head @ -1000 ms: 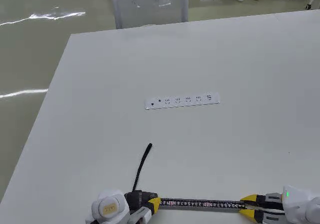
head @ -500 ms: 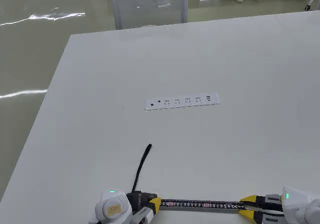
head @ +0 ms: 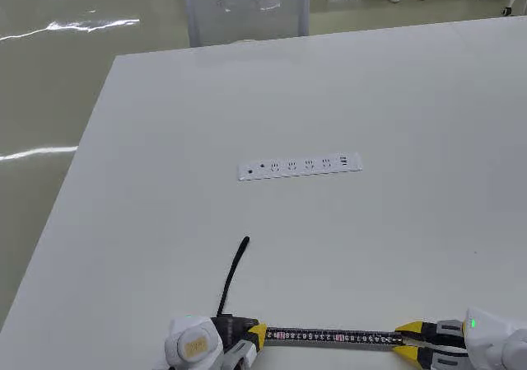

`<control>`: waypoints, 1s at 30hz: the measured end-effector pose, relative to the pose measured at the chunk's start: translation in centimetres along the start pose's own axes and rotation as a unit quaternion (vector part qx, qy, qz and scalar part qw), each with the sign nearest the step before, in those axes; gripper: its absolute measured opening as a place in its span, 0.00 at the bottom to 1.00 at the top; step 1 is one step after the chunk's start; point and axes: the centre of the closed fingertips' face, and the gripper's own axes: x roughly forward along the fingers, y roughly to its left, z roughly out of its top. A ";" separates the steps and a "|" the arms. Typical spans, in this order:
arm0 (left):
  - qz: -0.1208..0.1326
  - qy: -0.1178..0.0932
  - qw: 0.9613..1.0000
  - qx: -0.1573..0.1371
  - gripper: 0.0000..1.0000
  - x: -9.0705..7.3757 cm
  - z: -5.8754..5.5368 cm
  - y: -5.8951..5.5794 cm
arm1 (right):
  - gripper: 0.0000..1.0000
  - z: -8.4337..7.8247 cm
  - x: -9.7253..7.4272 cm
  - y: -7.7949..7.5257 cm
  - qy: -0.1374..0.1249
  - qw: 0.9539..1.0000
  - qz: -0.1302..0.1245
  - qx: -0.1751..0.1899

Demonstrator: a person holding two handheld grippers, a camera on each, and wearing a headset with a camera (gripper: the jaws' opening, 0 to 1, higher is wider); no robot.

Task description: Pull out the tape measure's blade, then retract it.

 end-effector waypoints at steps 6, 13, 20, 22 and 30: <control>-0.001 0.004 1.000 0.000 0.65 0.0 -0.1 0.1 | 0.14 0.0 0.0 0.0 -0.001 1.000 -0.001 0.001; -0.005 0.004 1.000 -0.001 0.64 -0.2 0.0 0.0 | 0.14 0.0 0.1 0.0 -0.002 1.000 -0.001 0.002; -0.009 0.003 1.000 -0.013 0.63 -0.2 -0.1 0.2 | 0.14 0.1 0.2 0.0 -0.003 1.000 -0.002 0.002; -0.010 0.004 1.000 -0.011 0.63 -0.2 0.0 0.0 | 0.14 0.2 0.2 0.0 -0.003 1.000 -0.003 0.002; -0.012 0.005 1.000 -0.012 0.63 -0.1 -0.1 0.1 | 0.14 0.2 0.2 0.0 -0.004 1.000 -0.003 0.001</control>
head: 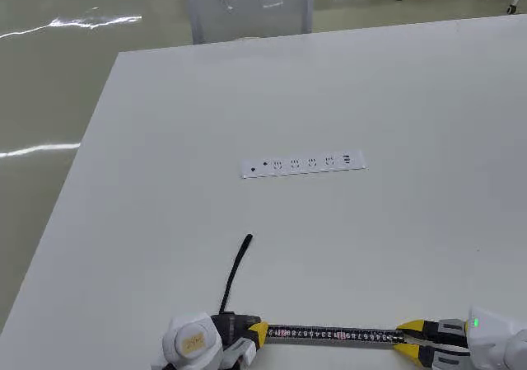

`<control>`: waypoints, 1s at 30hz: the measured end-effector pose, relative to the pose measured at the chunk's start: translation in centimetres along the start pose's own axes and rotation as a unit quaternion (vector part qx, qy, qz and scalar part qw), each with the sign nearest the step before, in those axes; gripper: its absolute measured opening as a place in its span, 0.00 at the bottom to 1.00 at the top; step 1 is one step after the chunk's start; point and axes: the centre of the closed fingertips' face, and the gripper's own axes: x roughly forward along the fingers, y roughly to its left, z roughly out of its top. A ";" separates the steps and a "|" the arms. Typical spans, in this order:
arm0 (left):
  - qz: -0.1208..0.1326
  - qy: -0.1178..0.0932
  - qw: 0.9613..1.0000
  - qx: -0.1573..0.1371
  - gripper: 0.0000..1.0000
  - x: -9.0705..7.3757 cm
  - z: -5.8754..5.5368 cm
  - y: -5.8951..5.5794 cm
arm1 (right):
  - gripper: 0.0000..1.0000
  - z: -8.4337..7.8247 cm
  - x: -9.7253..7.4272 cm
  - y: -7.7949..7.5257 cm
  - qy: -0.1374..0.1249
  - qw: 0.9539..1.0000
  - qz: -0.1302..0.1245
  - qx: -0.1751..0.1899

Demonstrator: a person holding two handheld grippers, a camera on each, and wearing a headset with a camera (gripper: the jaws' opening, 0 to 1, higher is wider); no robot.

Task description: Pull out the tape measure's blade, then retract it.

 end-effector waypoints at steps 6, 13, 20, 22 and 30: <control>-0.001 0.000 1.000 -0.001 0.63 -0.1 0.1 0.0 | 0.13 0.0 0.1 -0.1 0.001 1.000 0.002 -0.004; 0.001 -0.002 1.000 0.002 0.63 0.0 0.0 0.0 | 0.13 0.4 0.8 0.3 0.005 1.000 0.016 -0.019; 0.001 -0.003 1.000 0.004 0.63 0.0 0.0 0.0 | 0.12 0.6 1.2 0.6 0.007 0.999 0.022 -0.026; 0.001 -0.002 1.000 0.003 0.63 0.0 0.0 0.0 | 0.12 0.7 1.6 0.7 0.006 0.999 0.024 -0.025; 0.000 -0.001 1.000 0.004 0.63 0.1 0.0 0.0 | 0.12 1.5 2.7 1.0 0.009 0.999 0.038 -0.034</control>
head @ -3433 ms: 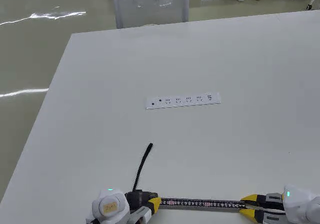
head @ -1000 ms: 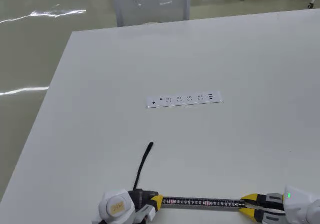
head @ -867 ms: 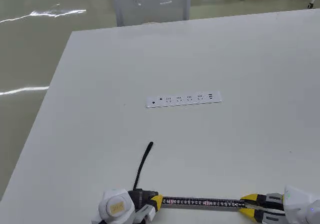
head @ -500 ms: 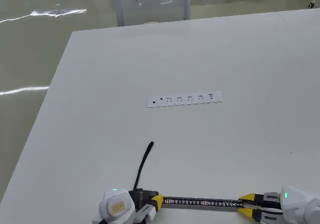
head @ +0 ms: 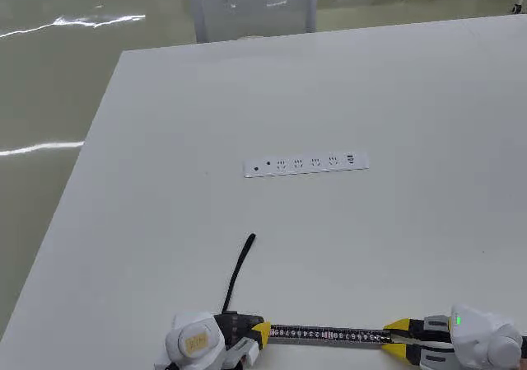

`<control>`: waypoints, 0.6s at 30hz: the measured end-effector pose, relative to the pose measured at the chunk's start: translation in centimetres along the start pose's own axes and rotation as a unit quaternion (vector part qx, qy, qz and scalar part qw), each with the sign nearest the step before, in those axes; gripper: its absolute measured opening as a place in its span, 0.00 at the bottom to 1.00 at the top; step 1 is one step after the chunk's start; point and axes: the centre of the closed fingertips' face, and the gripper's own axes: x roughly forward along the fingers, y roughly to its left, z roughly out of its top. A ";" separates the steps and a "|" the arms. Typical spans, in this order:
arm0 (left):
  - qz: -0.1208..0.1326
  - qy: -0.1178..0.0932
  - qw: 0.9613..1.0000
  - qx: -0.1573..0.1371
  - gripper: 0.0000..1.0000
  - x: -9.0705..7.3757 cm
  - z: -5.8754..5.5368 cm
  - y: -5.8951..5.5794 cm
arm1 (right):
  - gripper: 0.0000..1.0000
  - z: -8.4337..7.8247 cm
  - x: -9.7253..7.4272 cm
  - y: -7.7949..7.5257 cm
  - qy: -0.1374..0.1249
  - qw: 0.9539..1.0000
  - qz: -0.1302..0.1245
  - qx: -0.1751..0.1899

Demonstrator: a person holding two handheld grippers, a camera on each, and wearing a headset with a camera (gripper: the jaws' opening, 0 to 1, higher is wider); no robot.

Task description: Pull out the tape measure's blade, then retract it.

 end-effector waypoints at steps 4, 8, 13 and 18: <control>0.000 0.000 1.000 -0.001 0.63 -0.1 0.0 0.0 | 0.12 0.3 0.7 0.1 -0.001 1.000 0.005 -0.004; 0.000 0.000 1.000 -0.002 0.63 -0.1 0.0 0.0 | 0.12 0.9 1.3 0.4 -0.004 1.000 0.007 -0.006; 0.000 0.001 1.000 -0.003 0.63 -0.1 0.0 0.0 | 0.12 1.5 2.3 0.6 -0.006 1.000 0.012 -0.007; -0.001 0.000 1.000 -0.003 0.63 -0.1 0.1 0.0 | 0.12 1.9 3.1 0.8 -0.012 1.000 0.015 -0.006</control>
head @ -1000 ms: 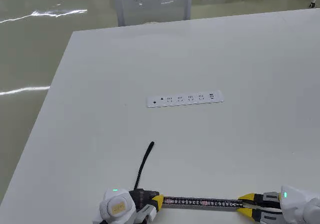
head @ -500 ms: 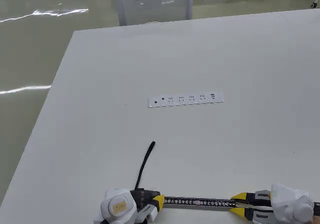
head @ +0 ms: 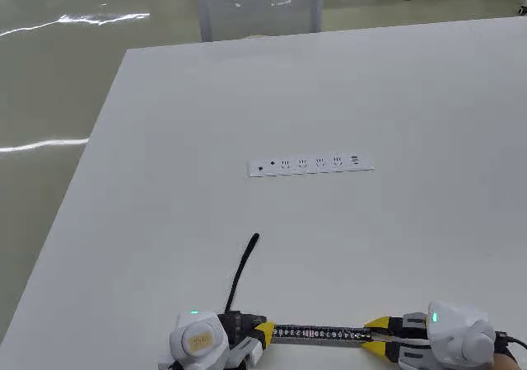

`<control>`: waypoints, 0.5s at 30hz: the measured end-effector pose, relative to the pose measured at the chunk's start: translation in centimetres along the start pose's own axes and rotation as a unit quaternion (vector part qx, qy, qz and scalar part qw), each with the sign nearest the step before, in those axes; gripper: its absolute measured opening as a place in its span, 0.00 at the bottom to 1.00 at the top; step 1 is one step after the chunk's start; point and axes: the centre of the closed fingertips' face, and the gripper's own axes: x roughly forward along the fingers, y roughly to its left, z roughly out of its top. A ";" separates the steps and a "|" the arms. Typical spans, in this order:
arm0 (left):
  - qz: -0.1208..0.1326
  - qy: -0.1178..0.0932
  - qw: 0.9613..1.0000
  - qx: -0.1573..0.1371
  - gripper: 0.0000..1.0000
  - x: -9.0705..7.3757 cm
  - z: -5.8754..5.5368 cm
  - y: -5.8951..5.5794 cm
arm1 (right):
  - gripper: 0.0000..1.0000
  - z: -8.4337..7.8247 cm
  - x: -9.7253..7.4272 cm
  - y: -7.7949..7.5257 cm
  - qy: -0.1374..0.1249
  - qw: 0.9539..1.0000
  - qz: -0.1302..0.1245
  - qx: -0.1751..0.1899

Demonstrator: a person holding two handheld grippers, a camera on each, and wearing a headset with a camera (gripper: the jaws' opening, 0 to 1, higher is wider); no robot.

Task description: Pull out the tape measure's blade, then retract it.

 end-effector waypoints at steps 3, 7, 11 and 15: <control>0.001 0.000 1.000 0.000 0.63 0.0 0.0 0.0 | 0.12 0.2 0.4 0.2 -0.002 1.000 0.001 0.000; 0.000 0.000 1.000 -0.001 0.63 0.0 0.0 0.0 | 0.12 0.5 1.0 0.3 -0.004 1.000 0.004 -0.002; 0.000 0.001 1.000 -0.001 0.63 0.1 0.0 0.0 | 0.12 0.9 1.6 0.7 -0.004 1.000 0.009 -0.007; 0.000 0.000 1.000 -0.001 0.63 0.0 0.0 0.0 | 0.12 1.3 2.3 1.0 -0.007 1.000 0.012 -0.007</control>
